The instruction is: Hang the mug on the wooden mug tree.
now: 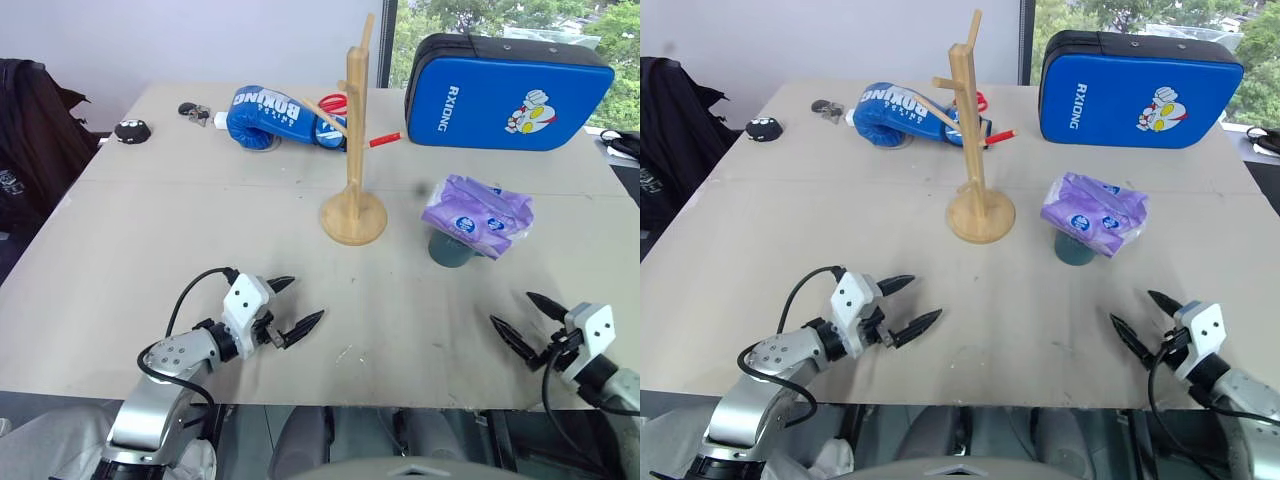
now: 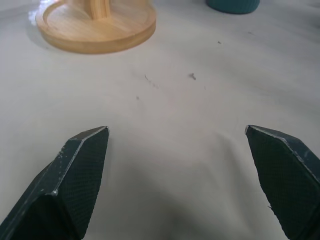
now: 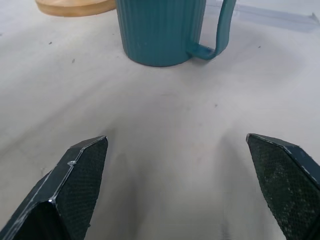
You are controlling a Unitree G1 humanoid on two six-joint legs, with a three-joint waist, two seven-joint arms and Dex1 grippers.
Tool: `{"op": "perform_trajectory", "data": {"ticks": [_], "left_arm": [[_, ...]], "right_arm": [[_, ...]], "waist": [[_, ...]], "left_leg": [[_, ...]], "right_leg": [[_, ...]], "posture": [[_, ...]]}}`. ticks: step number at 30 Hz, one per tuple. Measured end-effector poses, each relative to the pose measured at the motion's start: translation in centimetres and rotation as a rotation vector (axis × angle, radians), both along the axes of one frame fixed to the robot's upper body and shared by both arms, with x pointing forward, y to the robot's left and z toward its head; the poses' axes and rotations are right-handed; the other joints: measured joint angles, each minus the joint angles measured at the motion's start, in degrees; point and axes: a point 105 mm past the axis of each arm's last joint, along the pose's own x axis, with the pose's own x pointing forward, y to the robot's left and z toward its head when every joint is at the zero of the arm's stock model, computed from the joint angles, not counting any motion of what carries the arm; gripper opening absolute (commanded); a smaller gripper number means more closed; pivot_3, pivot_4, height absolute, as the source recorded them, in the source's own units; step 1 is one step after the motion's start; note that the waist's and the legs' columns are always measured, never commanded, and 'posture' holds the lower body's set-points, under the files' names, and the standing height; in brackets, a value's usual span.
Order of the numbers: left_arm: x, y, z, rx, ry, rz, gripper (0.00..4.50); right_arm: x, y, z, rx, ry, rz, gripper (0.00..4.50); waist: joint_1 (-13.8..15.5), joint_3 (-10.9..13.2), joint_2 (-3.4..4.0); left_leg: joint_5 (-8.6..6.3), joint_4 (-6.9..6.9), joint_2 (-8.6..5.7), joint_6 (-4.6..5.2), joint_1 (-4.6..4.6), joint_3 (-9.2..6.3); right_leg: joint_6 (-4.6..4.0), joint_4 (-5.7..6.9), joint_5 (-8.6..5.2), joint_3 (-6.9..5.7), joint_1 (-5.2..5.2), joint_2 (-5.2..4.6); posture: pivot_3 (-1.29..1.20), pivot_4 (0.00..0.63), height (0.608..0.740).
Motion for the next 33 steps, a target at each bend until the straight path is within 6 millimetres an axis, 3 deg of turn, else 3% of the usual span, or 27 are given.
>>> {"op": "perform_trajectory", "data": {"ticks": [3, 5, 8, 14, 18, 23, 26, 29, 33], "left_arm": [[0.2, -0.6, 1.7, -0.022, -0.019, -0.056, 4.50], [0.2, -2.1, 4.4, -0.053, -0.088, -0.145, 4.50], [-0.1, -3.1, 5.8, -0.081, -0.110, -0.208, 4.50], [-0.5, -4.5, 7.7, -0.096, -0.117, -0.299, 4.50], [-0.3, -5.1, 8.7, -0.097, -0.145, -0.311, 4.50], [-0.1, -5.7, 9.4, -0.092, -0.160, -0.299, 4.50], [0.1, -5.7, 9.4, -0.091, -0.154, -0.286, 4.50], [0.2, -5.8, 9.4, -0.091, -0.156, -0.280, 4.50], [0.3, -5.8, 9.6, -0.091, -0.163, -0.275, 4.50]], "right_arm": [[1.0, -0.4, 4.9, -0.071, -0.111, 0.038, 4.48], [1.9, 0.7, 9.7, -0.147, -0.257, 0.092, 4.48], [2.3, 2.3, 11.7, -0.204, -0.316, 0.147, 4.48], [3.1, 7.6, 11.8, -0.232, -0.315, 0.305, 4.48], [3.9, 8.4, 10.9, -0.329, -0.306, 0.320, 4.48], [5.9, 7.1, 8.8, -0.514, -0.266, 0.253, 4.48], [6.0, 6.9, 8.6, -0.542, -0.262, 0.244, 3.74], [6.4, 7.1, 9.2, -0.568, -0.291, 0.245, 2.23], [6.4, 7.3, 9.6, -0.576, -0.310, 0.250, 0.64]], "waist": [[-0.1, 0.0, 0.00], [-0.1, 0.0, -0.02], [-0.1, 0.0, -0.04], [0.0, 0.0, -0.06], [0.1, 0.0, -0.09], [0.0, 0.0, -0.10], [0.0, 0.0, -0.10], [0.0, 0.0, -0.10], [0.0, 0.0, -0.10]], "left_leg": [[0.00, 0.01, 0.02, 0.00, 0.00, -0.04], [0.00, 0.00, 0.03, 0.00, 0.01, -0.08], [0.00, -0.01, 0.02, 0.00, -0.04, -0.10], [0.00, 0.05, 0.00, 0.00, -0.11, -0.13], [0.00, 0.05, -0.02, 0.00, -0.15, -0.15], [0.01, 0.04, -0.02, -0.02, -0.14, -0.13], [0.01, 0.04, -0.02, -0.02, -0.13, -0.13], [0.01, 0.05, -0.02, -0.02, -0.12, -0.13], [0.01, 0.04, -0.02, -0.02, -0.15, -0.13]], "right_leg": [[0.00, 0.03, 0.00, -0.02, 0.00, 0.03], [0.00, 0.03, 0.00, -0.04, 0.01, 0.06], [0.00, 0.00, 0.00, -0.06, 0.00, 0.06], [0.01, -0.01, 0.01, -0.08, -0.02, 0.03], [0.01, -0.02, 0.00, -0.11, -0.05, 0.04], [0.01, -0.02, 0.00, -0.09, -0.05, 0.04], [0.01, -0.02, 0.00, -0.09, -0.05, 0.04], [0.01, -0.01, 0.00, -0.08, -0.05, 0.04], [0.01, -0.02, 0.00, -0.09, -0.06, 0.04]], "posture": [[0.00, 0.150, 0.737], [0.00, 0.150, 0.737], [0.00, 0.150, 0.737], [0.00, 0.150, 0.737], [0.00, 0.150, 0.737], [0.00, 0.150, 0.737], [0.00, 0.150, 0.737], [0.00, 0.150, 0.737], [0.00, 0.150, 0.737]]}}
